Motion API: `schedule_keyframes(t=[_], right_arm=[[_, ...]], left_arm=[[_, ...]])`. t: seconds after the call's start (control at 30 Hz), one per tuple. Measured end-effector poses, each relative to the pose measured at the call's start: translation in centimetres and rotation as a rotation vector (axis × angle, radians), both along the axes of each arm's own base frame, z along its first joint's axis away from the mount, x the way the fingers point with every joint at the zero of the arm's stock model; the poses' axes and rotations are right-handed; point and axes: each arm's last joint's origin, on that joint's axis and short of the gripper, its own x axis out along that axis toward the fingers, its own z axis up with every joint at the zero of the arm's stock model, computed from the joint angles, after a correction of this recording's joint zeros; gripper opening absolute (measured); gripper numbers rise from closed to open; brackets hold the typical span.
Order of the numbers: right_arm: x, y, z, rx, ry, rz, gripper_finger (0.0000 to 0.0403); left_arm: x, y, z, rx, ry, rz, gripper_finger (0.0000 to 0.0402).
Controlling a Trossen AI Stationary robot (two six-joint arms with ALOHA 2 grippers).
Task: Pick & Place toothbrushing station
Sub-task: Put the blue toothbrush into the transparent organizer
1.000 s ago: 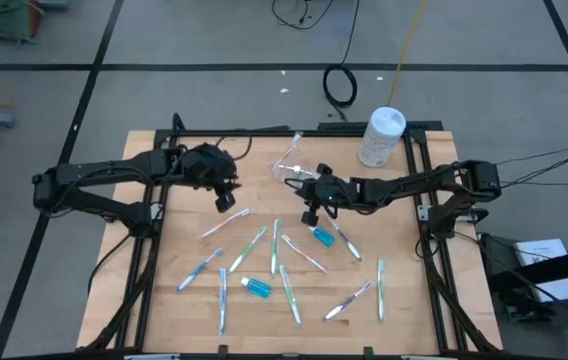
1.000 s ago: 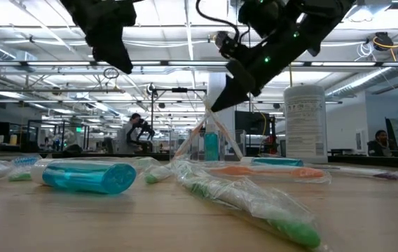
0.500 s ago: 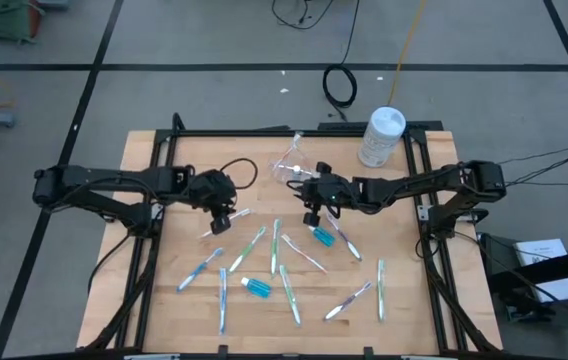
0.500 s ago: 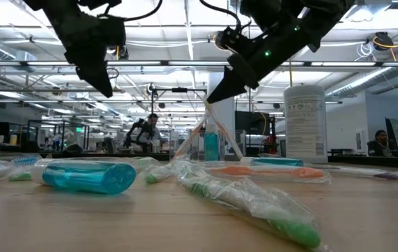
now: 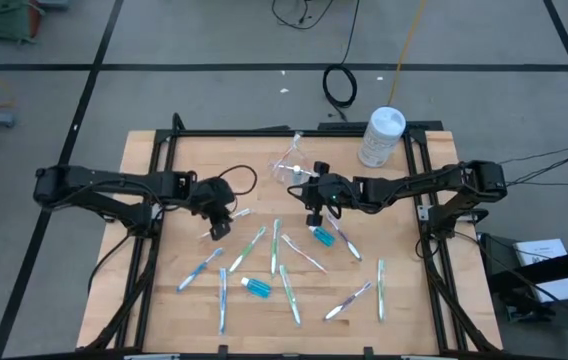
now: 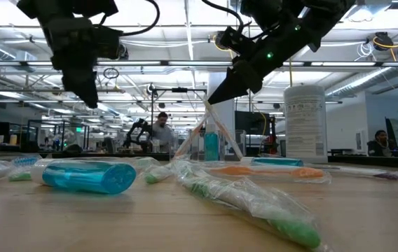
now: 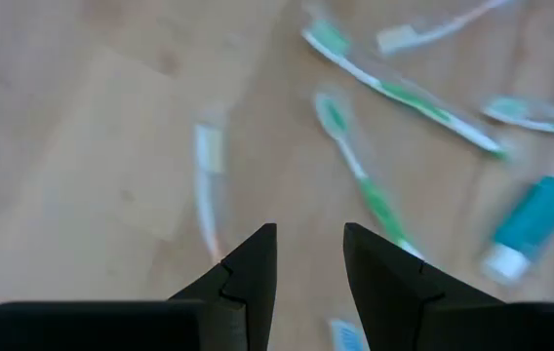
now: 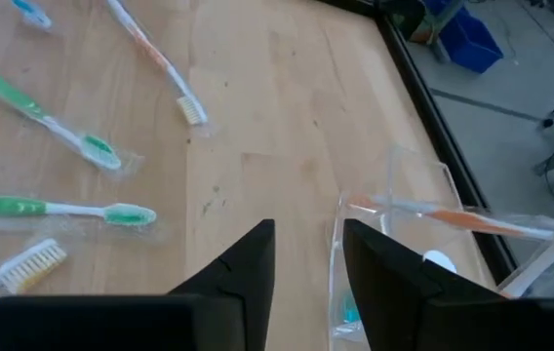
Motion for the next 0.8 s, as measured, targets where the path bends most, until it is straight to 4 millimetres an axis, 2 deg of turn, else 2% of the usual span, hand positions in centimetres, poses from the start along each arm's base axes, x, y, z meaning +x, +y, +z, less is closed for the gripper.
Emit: schedule_keyframes(t=[0.17, 0.3, 0.47, 0.8], right_arm=[[0.0, 0.0, 0.0, -0.009, 0.000, 0.005, 0.0115], [0.1, 0.0, 0.1, -0.010, -0.008, 0.005, 0.0114], [0.1, 0.0, 0.1, -0.008, -0.009, 0.005, 0.0114], [0.1, 0.0, 0.1, 0.018, -0.026, -0.011, 0.0114]], left_arm=[[-0.5, -2.0, -0.3, -0.110, 0.072, 0.032, 0.0127], [-1.2, -3.7, -0.5, -0.120, 0.142, 0.086, 0.0127], [-1.1, -5.9, -1.4, -0.113, 0.183, 0.159, 0.0127], [-0.6, -9.5, -4.6, -0.081, 0.352, 0.141, 0.0127]])
